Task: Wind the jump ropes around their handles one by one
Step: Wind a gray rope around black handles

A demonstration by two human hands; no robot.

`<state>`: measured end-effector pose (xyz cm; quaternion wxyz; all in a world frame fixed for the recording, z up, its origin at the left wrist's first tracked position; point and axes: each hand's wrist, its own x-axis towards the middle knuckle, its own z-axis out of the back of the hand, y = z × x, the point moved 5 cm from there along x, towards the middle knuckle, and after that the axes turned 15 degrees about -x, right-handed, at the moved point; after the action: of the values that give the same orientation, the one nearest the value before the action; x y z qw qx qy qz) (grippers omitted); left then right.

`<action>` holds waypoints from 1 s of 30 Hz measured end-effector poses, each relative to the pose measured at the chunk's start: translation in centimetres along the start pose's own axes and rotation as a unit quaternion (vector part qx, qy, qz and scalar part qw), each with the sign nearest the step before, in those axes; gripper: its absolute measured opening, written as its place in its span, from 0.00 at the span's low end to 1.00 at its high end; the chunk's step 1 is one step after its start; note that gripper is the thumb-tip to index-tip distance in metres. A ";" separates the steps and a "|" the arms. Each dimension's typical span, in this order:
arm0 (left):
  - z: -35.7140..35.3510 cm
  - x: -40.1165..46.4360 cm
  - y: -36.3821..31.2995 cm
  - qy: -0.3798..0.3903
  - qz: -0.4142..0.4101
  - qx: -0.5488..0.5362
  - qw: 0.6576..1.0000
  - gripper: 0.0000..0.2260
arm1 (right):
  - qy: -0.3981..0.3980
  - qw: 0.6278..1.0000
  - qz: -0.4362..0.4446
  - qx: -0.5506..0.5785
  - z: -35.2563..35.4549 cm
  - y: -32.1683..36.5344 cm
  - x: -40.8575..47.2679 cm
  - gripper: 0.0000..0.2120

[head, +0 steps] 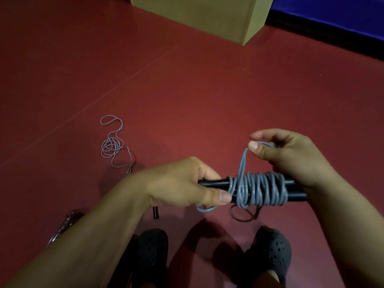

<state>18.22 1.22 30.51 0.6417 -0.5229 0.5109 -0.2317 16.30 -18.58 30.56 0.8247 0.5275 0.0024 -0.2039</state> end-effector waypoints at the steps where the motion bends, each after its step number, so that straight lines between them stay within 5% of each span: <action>1: 0.0 0.0 -0.4 0.008 -0.024 -0.021 0.999 0.14 | 0.023 0.999 -0.018 0.042 -0.1 -0.2 0.0 0.09; 5: 0.1 0.0 -1.3 -0.005 -0.096 -0.099 0.990 0.11 | 0.061 0.994 0.047 0.071 -0.3 0.2 -0.4 0.03; 10: 0.6 0.7 -1.2 -0.083 -0.139 -0.177 0.971 0.10 | -0.007 0.997 0.061 -0.054 -0.9 0.6 -0.6 0.18; 13: 1.4 1.1 -0.9 -0.166 -0.140 -0.177 0.960 0.13 | 0.003 0.986 0.067 -0.155 -1.9 0.2 -0.4 0.13; 21: 2.9 0.9 0.4 -0.349 -0.067 0.072 0.932 0.18 | 0.091 0.940 0.115 -0.309 -4.7 0.4 -1.4 0.11; 30: 3.3 0.7 1.3 -0.391 -0.012 0.155 0.907 0.19 | 0.113 0.947 0.054 -0.295 -4.8 0.9 -1.9 0.23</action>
<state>21.10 2.52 28.84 0.8602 -0.4717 0.1704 -0.0926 15.88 -13.41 29.60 0.9476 0.2795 0.1272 -0.0879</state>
